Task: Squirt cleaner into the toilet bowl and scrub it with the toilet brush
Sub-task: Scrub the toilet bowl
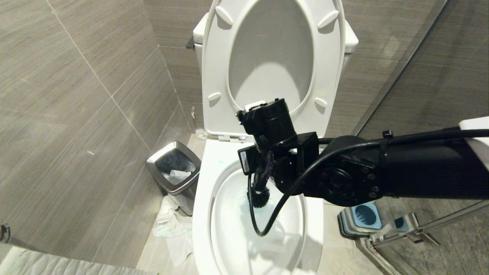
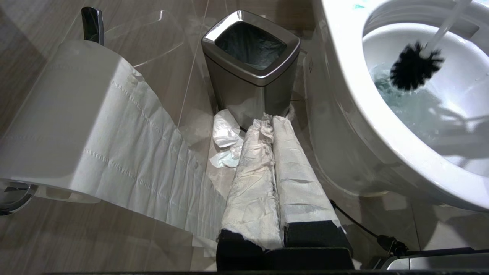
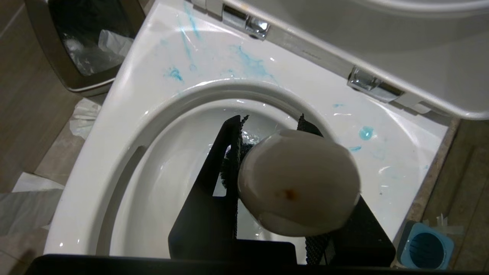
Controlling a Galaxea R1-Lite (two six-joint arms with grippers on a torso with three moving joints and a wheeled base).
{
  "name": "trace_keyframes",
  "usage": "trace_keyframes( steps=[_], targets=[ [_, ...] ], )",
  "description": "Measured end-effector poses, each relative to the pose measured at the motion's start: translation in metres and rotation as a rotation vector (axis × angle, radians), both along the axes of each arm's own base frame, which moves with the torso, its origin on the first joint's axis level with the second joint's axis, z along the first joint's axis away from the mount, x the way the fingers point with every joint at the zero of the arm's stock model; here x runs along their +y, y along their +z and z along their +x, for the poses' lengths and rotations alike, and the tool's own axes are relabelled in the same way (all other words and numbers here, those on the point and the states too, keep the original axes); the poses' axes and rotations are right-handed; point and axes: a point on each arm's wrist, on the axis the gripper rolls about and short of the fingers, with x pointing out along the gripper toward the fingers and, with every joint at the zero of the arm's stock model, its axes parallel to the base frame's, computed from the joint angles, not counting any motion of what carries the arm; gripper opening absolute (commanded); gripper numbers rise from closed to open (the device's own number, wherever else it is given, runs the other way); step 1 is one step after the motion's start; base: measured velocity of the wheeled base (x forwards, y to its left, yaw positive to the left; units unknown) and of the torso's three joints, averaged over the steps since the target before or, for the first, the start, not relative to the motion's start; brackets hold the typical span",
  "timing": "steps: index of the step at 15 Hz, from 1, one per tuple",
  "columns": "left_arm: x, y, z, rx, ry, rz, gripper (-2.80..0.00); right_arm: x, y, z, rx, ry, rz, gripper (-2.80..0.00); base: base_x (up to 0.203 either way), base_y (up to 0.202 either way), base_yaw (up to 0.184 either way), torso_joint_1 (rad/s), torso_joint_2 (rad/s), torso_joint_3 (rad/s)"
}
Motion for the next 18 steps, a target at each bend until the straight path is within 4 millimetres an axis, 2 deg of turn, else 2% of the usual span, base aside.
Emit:
trace_keyframes(
  steps=[2,4,10,13,15,18],
  targets=[
    [0.0,0.0,0.0,0.0,0.0,0.0,-2.8,-0.004,0.01,-0.003,-0.016,0.001,0.016,-2.8,0.0,0.0,0.0,0.0,0.0,0.0],
    [0.0,0.0,0.0,0.0,-0.001,0.0,-2.8,-0.003,0.007,-0.001,-0.012,-0.002,0.012,-2.8,0.0,0.0,0.0,0.0,0.0,0.0],
    [0.0,0.0,0.0,0.0,0.0,0.0,-2.8,0.016,-0.042,0.019,0.049,-0.019,-0.061,-2.8,0.0,0.0,0.0,0.0,0.0,0.0],
    [0.0,0.0,0.0,0.0,0.0,0.0,-2.8,0.021,-0.053,0.024,0.061,-0.018,-0.081,-2.8,0.0,0.0,0.0,0.0,0.0,0.0],
    [0.0,0.0,0.0,0.0,0.0,-0.001,-2.8,0.019,-0.046,0.021,0.056,-0.012,-0.074,-2.8,0.0,0.0,0.0,0.0,0.0,0.0],
    [0.0,0.0,0.0,0.0,0.0,0.0,-2.8,0.008,-0.015,0.007,0.036,-0.003,-0.044,-2.8,0.0,0.0,0.0,0.0,0.0,0.0]
  ],
)
